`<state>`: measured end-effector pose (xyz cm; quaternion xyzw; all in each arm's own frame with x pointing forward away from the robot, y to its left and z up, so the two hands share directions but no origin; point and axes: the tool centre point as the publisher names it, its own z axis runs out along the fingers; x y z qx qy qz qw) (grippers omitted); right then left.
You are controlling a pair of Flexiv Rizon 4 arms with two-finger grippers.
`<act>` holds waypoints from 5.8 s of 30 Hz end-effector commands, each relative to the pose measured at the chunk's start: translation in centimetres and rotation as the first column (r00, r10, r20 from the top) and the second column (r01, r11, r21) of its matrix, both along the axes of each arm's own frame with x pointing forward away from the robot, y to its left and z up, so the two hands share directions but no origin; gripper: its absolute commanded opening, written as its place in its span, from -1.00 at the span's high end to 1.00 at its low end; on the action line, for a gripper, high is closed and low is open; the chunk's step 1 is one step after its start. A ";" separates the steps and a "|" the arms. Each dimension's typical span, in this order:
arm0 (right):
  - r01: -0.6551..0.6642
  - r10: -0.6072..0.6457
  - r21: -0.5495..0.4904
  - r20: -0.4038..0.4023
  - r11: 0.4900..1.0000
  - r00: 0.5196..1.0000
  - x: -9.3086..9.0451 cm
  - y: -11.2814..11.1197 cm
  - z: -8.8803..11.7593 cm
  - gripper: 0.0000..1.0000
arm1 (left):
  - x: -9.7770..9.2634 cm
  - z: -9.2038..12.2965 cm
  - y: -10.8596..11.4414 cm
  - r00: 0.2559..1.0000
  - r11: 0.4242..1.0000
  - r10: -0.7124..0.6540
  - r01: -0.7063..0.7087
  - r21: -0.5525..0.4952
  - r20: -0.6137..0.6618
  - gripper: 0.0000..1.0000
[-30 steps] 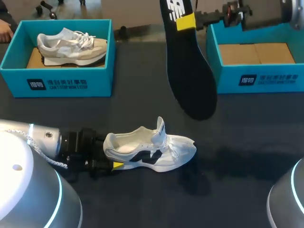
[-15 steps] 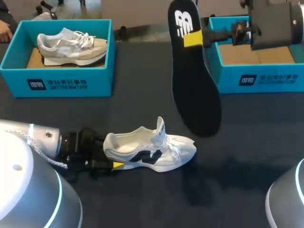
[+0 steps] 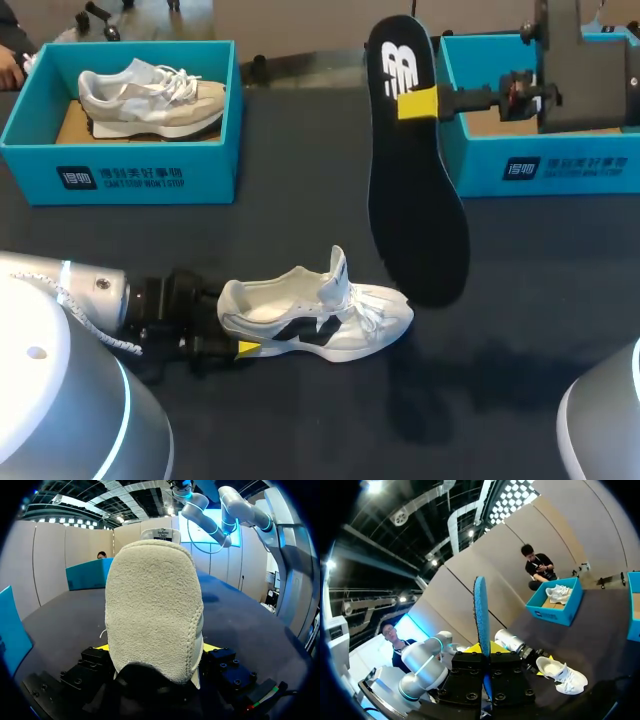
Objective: Take the shoe out of the shoebox, open the shoe tongue, remove and reinsert the insole, then place the shoe into the shoebox
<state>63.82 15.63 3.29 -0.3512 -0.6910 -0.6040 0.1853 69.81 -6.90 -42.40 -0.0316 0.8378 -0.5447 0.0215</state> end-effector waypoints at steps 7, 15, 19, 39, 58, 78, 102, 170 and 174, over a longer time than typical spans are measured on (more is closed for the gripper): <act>0.006 -0.006 0.005 0.001 1.000 1.000 -0.2 0.1 -0.3 1.00 | -0.1 -0.1 -0.1 1.000 1.000 0.001 -0.001 0.003 0.000 1.00; 0.006 -0.006 0.005 0.001 1.000 1.000 -0.2 0.1 -0.3 1.00 | 0.0 0.1 0.1 1.000 1.000 0.000 0.000 0.007 0.001 1.00; 0.006 -0.006 0.005 0.001 1.000 1.000 -0.2 0.1 -0.3 1.00 | 0.0 0.8 0.9 1.000 0.999 -0.005 0.004 0.050 0.018 -1.00; 0.006 -0.006 0.005 0.001 1.000 1.000 -0.2 0.1 -0.3 1.00 | 0.8 3.0 2.6 0.993 0.955 -0.062 0.028 0.296 0.104 -1.00; 0.006 -0.006 0.005 0.001 1.000 1.000 -0.2 0.1 -0.3 1.00 | 2.0 3.6 2.7 0.992 0.860 -0.042 -0.026 0.510 0.121 -1.00; 0.006 -0.006 0.005 0.001 1.000 1.000 -0.2 0.1 -0.3 1.00 | 1.9 5.9 2.5 0.993 0.716 -0.108 0.051 0.696 0.038 -1.00; 0.006 -0.006 0.005 0.001 1.000 1.000 -0.2 0.1 -0.3 1.00 | 1.2 9.4 2.4 1.000 0.687 -0.024 0.007 0.727 0.013 -1.00; 0.006 -0.006 0.005 0.001 1.000 1.000 -0.2 0.1 -0.3 1.00 | 4.5 9.8 -3.5 0.996 0.621 -0.074 0.010 0.784 0.046 -1.00; 0.006 -0.006 0.005 0.001 1.000 1.000 -0.2 0.1 -0.3 1.00 | 5.3 9.1 -4.6 0.996 0.627 -0.072 0.001 0.779 0.057 -1.00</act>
